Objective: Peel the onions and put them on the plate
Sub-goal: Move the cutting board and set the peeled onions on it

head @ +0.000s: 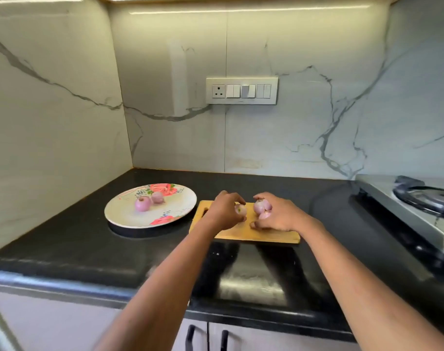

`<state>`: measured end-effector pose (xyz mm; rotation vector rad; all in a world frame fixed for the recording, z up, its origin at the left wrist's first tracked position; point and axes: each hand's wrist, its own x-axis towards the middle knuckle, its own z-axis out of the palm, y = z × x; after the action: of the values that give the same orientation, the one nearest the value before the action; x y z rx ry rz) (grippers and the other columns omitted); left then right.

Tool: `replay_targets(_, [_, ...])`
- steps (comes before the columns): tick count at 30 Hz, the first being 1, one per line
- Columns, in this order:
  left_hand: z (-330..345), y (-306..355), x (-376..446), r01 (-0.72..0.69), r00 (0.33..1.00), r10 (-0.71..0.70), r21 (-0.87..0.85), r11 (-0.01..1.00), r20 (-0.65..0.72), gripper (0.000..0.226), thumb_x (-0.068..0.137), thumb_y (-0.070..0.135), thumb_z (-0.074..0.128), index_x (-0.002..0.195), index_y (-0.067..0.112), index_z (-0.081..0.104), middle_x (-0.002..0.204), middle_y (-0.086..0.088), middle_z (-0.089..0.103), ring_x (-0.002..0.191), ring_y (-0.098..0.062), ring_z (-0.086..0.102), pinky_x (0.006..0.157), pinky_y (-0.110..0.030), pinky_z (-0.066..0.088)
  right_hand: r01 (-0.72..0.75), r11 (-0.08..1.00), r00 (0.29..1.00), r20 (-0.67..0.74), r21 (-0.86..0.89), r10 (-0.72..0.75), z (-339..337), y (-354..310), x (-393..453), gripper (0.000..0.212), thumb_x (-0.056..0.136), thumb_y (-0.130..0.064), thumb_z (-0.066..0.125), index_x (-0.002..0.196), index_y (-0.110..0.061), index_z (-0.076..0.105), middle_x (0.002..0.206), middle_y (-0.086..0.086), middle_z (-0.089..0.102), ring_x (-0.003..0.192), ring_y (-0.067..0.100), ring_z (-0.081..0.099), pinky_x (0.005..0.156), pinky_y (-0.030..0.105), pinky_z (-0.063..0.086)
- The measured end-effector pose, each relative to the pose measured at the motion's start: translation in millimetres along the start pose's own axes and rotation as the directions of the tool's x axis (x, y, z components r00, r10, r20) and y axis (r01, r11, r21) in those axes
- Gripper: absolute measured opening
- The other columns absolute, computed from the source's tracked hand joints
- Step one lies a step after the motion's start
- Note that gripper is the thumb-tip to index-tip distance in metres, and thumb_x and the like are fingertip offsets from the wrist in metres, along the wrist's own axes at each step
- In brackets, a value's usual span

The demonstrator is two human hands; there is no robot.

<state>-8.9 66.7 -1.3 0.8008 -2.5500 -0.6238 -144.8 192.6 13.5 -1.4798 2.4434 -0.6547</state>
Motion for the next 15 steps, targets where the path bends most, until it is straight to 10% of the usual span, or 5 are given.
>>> replay_targets(15, [1,5,-10,-0.073,0.994,0.083,-0.143,0.987,0.065,0.05,0.086,0.021,0.081,0.132,0.025,0.061,0.119,0.002,0.065,0.081,-0.004,0.062,0.077,-0.019,0.048,0.03,0.999,0.985,0.172,0.021,-0.033,-12,11,-5,0.104,0.08,-0.041,0.084,0.16,-0.035,0.018,0.158,-0.002,0.037,0.139,0.023,0.044,0.113,0.036,0.036])
